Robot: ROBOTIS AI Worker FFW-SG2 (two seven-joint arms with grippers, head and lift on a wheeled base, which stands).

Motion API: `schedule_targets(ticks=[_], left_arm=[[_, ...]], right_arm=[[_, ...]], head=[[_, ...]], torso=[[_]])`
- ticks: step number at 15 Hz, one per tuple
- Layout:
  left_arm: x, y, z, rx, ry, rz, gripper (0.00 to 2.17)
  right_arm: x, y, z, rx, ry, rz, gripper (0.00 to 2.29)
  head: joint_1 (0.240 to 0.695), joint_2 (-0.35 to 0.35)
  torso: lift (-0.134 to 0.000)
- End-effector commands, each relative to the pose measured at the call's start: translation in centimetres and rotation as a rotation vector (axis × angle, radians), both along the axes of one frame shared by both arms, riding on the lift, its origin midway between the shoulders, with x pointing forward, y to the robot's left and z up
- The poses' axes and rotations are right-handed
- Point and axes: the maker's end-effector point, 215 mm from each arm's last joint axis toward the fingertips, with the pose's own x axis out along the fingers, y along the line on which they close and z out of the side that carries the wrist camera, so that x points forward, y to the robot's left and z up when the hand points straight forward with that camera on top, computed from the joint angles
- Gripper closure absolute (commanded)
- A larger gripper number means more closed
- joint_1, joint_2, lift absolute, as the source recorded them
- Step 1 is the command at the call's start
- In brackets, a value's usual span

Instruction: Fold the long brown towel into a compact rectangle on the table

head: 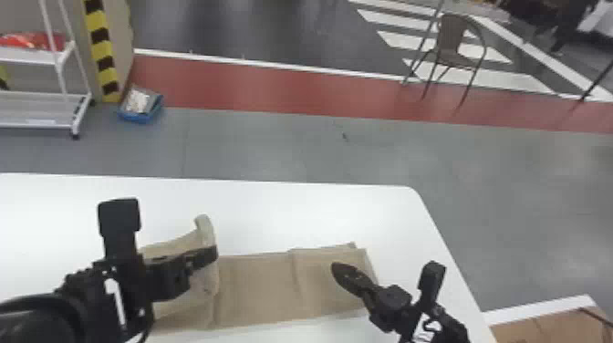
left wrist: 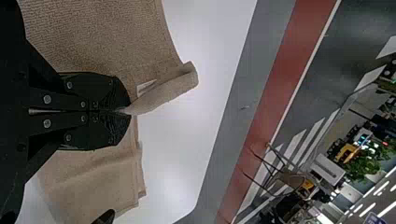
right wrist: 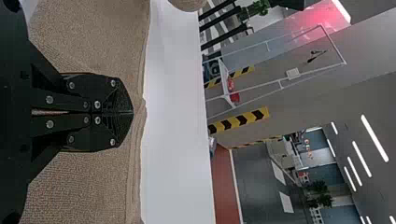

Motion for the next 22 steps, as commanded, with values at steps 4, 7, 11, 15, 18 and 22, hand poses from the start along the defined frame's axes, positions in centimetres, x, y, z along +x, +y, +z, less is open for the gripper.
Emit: schedule_targets(ticks=[4, 7, 11, 15, 18, 22], left_arm=[[-1.8, -2.4, -1.5, 0.007, 0.021, -0.035, 1.56], [-2.6, -3.2, -1.9, 0.024, 0.026, -0.053, 1.56], [-3.0, -4.2, -2.5, 0.030, 0.031, -0.066, 1.54], [-4.0, -5.8, -2.9, -0.049, 0.059, -0.116, 0.02], [-4.5, -5.9, -2.5, -0.087, 0.083, -0.132, 0.02], [-3.4, -4.0, -1.1, -0.109, 0.068, -0.105, 0.02]], right_arm=[[-0.2, -0.7, 0.0, 0.001, -0.013, -0.010, 1.49], [-0.1, -0.8, 0.0, -0.001, -0.017, -0.012, 1.49], [-0.2, -0.8, 0.0, 0.003, -0.017, -0.015, 1.49], [-0.1, -0.9, 0.1, 0.014, -0.020, -0.020, 1.28], [0.1, -0.3, 0.1, 0.023, -0.014, -0.016, 1.28], [0.3, 1.2, 0.7, 0.061, 0.013, -0.014, 0.38]], head=[[0.695, -0.320], [0.695, -0.343], [0.695, -0.350], [0.695, -0.350], [0.695, -0.350], [0.695, -0.350]], torso=[[0.000], [0.000], [0.000], [0.000], [0.000], [0.000]])
